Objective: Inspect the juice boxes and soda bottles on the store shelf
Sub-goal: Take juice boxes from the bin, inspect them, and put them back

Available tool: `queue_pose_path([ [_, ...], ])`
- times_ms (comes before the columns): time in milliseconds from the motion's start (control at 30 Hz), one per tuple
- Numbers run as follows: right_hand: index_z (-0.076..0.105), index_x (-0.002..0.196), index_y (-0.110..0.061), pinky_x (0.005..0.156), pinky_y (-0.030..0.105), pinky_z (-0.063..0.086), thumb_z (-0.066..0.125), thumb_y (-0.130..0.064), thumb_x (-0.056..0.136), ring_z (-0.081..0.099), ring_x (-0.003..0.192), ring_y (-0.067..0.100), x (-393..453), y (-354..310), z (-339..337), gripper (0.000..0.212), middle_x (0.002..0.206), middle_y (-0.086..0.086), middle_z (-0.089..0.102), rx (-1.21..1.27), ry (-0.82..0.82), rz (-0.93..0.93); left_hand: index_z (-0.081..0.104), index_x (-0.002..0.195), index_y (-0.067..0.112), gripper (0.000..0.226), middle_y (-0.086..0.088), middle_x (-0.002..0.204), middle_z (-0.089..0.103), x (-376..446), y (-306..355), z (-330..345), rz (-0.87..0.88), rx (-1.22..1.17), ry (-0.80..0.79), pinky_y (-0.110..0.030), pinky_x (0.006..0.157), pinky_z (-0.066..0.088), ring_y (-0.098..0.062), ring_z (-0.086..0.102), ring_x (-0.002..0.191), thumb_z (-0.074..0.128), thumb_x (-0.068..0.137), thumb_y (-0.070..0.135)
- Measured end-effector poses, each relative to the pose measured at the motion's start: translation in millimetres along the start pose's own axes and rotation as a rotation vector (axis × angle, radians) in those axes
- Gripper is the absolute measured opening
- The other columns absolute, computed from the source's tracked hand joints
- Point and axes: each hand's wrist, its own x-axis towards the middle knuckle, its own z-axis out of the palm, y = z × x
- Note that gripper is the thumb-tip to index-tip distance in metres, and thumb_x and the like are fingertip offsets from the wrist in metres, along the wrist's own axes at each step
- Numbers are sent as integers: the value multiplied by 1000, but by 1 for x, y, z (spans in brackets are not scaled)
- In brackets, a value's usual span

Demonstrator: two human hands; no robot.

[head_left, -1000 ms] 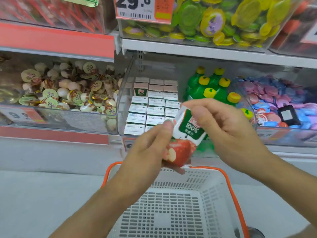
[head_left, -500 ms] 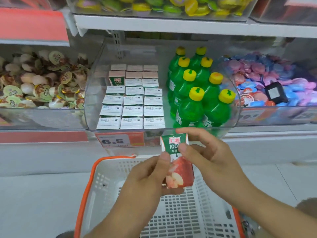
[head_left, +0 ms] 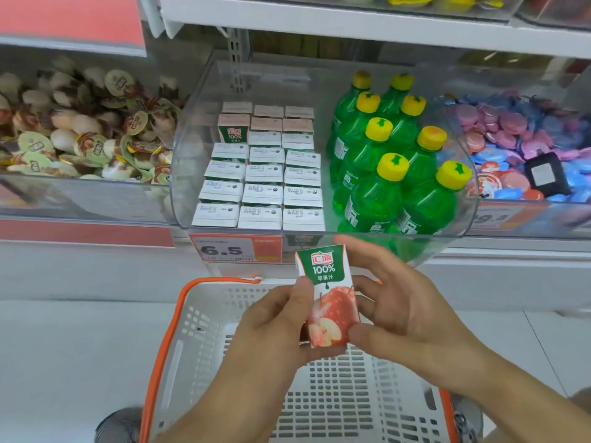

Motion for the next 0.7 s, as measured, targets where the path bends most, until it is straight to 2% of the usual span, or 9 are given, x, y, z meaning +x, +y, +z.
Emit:
queue_pose_path([
  [133, 44, 145, -14, 91, 43, 52, 61, 22, 72, 63, 114, 36, -1, 4, 1, 83, 137, 14, 55, -3, 16, -20, 72, 99, 3, 38, -28, 92, 73, 2, 1, 2, -67, -53, 28, -48, 62, 62, -35, 71, 70, 65, 74, 31],
  [233, 48, 141, -12, 88, 35, 53, 65, 22, 69, 65, 110, 34, -2, 6, -2, 82, 133, 11, 59, -27, 61, -14, 74, 100, 18, 28, -17, 93, 76, 1, 0, 4, -40, 39, 7, -47, 78, 61, -28, 74, 80, 56, 90, 37],
  [300, 53, 137, -15, 84, 32, 53, 66, 24, 66, 66, 106, 33, -4, 7, -7, 82, 128, 10, 62, -41, 83, 11, 74, 99, 28, 35, 0, 90, 78, 1, -1, 4, 21, 200, 1, -39, 85, 58, -17, 74, 86, 47, 94, 49],
  [367, 58, 133, -18, 82, 32, 53, 64, 27, 65, 66, 104, 31, -6, 7, -10, 82, 125, 9, 63, -51, 65, 38, 72, 98, 31, 39, 12, 89, 77, 2, 1, 2, 153, 353, 30, -22, 81, 53, -6, 72, 87, 46, 86, 57],
  [433, 58, 133, -21, 83, 32, 54, 64, 27, 67, 66, 104, 28, -6, 7, -9, 81, 123, 9, 63, -55, 53, 68, 70, 97, 28, 35, 12, 90, 76, 5, 3, 0, 252, 413, 19, -16, 77, 53, -6, 71, 88, 54, 78, 53],
  [533, 49, 137, -31, 86, 31, 55, 75, 7, 67, 68, 105, 21, -7, 9, -6, 84, 121, 2, 64, -80, 203, 146, 69, 99, 24, 16, 9, 93, 76, 6, -2, -2, 343, 427, -47, -13, 74, 53, -6, 70, 91, 70, 84, 30],
  [600, 47, 136, -35, 88, 28, 53, 78, -10, 65, 67, 109, 12, -9, 6, -5, 81, 118, -5, 66, -130, 273, 212, 68, 99, 24, 20, 8, 95, 76, 6, -9, -4, 412, 444, -70, -13, 78, 53, -6, 69, 95, 77, 82, 22],
  [700, 60, 127, -29, 81, 20, 54, 77, -23, 70, 69, 105, 10, -12, -5, -5, 60, 113, -4, 71, -61, 221, 279, 70, 94, 31, 28, 8, 95, 75, 5, -15, -3, 440, 443, -81, -16, 86, 53, -9, 69, 98, 84, 72, 22],
])
